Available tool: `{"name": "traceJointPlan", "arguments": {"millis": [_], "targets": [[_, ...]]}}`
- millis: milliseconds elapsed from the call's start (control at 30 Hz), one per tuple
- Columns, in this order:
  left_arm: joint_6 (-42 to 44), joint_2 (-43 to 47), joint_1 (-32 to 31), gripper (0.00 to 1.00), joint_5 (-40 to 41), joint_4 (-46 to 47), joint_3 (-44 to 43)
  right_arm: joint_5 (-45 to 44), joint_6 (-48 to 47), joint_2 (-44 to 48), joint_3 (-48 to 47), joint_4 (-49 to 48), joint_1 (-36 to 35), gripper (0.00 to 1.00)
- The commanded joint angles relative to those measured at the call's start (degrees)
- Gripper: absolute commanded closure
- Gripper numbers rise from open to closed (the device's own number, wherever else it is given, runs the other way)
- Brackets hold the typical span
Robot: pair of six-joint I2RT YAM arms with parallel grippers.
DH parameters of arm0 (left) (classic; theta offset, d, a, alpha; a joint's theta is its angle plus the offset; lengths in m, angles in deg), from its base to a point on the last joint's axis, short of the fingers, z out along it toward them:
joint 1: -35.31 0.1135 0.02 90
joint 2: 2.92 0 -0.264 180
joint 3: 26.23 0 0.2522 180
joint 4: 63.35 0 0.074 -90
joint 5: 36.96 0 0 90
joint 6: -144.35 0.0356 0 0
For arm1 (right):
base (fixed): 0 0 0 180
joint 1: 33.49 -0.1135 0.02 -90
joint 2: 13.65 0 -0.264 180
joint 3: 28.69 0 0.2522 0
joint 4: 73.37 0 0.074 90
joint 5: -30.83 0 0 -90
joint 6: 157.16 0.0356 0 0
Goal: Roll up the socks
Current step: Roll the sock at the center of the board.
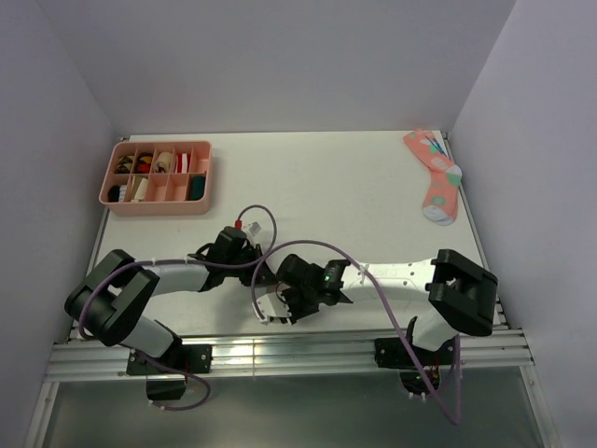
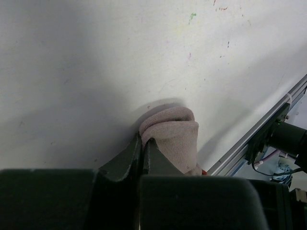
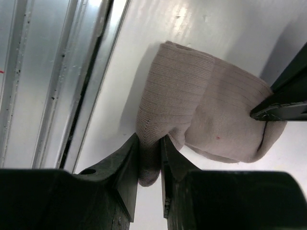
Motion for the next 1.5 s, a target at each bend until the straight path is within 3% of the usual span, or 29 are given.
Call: {"name": "traceJointPlan", "arguments": {"millis": [0, 367, 767, 867, 1200, 1467], "targets": [[2.33, -0.90, -0.16, 1.00, -0.56, 3.28, -0.44, 8.89, 0.27, -2.44, -4.20, 5.40, 3.72, 0.78], [1.72, -1.43, -0.33, 0.99, 0.05, 7.23, -0.80, 25.78, -2.98, -14.20, -17.91, 26.06, 12.52, 0.78], [0.58, -2.49, -0.25, 0.95, 1.98, 9.61, -1.06, 34.14, 2.20, -27.12, -27.50, 33.28, 18.06, 0.78], [1.10, -1.26, -0.25, 0.91, 2.16, 9.87, -0.36, 34.05, 4.05, -30.29, -29.87, 34.24, 18.50, 0.78], [3.74, 3.13, -0.16, 0.59, 6.46, 6.88, 1.57, 32.65, 9.50, -36.36, -33.65, 34.24, 19.73, 0.79], [1.54, 7.80, -0.07, 0.55, 13.41, 5.39, 5.53, 30.55, 12.84, -39.09, -35.50, 33.81, 20.87, 0.80]]}}
